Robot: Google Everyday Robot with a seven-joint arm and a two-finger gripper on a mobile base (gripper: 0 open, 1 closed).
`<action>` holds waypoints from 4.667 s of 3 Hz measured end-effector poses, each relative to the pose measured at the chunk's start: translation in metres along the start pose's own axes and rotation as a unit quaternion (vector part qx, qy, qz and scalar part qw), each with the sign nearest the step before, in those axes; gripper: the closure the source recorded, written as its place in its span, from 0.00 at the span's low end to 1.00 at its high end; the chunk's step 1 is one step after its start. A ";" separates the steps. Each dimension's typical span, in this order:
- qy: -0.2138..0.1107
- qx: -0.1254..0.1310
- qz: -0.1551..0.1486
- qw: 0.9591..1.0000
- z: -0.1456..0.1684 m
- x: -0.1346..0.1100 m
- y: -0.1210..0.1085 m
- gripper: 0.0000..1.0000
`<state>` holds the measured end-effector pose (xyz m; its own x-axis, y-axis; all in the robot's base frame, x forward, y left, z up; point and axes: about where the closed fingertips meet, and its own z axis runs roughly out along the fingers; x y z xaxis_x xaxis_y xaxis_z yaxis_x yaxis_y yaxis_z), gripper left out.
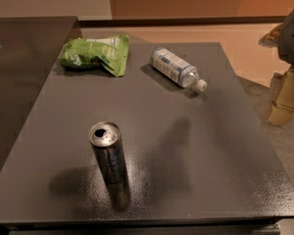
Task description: Pick blue plastic bottle
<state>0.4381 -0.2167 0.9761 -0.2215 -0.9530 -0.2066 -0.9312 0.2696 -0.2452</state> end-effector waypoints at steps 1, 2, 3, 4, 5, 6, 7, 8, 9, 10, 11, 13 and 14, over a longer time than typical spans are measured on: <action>0.000 0.002 0.001 1.000 0.000 -0.001 -0.001 0.00; -0.004 0.008 0.018 1.000 0.017 -0.009 -0.027 0.00; -0.014 0.005 0.039 0.999 0.049 -0.027 -0.063 0.00; -0.013 -0.002 0.069 0.998 0.082 -0.048 -0.094 0.00; -0.005 -0.008 0.109 0.994 0.117 -0.071 -0.120 0.00; 0.012 -0.013 0.151 0.988 0.144 -0.089 -0.136 0.00; 0.034 -0.019 0.194 0.980 0.163 -0.104 -0.143 0.00; 0.050 -0.027 0.227 0.972 0.178 -0.115 -0.143 0.00; 0.066 -0.033 0.252 0.965 0.187 -0.123 -0.143 0.00; 0.080 -0.039 0.265 0.960 0.196 -0.128 -0.142 0.17; 0.086 -0.045 0.272 0.957 0.201 -0.132 -0.143 0.41; 0.075 -0.042 0.269 0.959 0.187 -0.137 -0.146 0.88; 0.055 -0.030 0.251 0.966 0.161 -0.143 -0.146 1.00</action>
Offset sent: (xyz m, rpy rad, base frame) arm 0.0804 0.0069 -0.0232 0.0374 -0.0114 -0.0906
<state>0.6527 -0.0978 0.8891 -0.6756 -0.7144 -0.1822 -0.7131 0.6960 -0.0846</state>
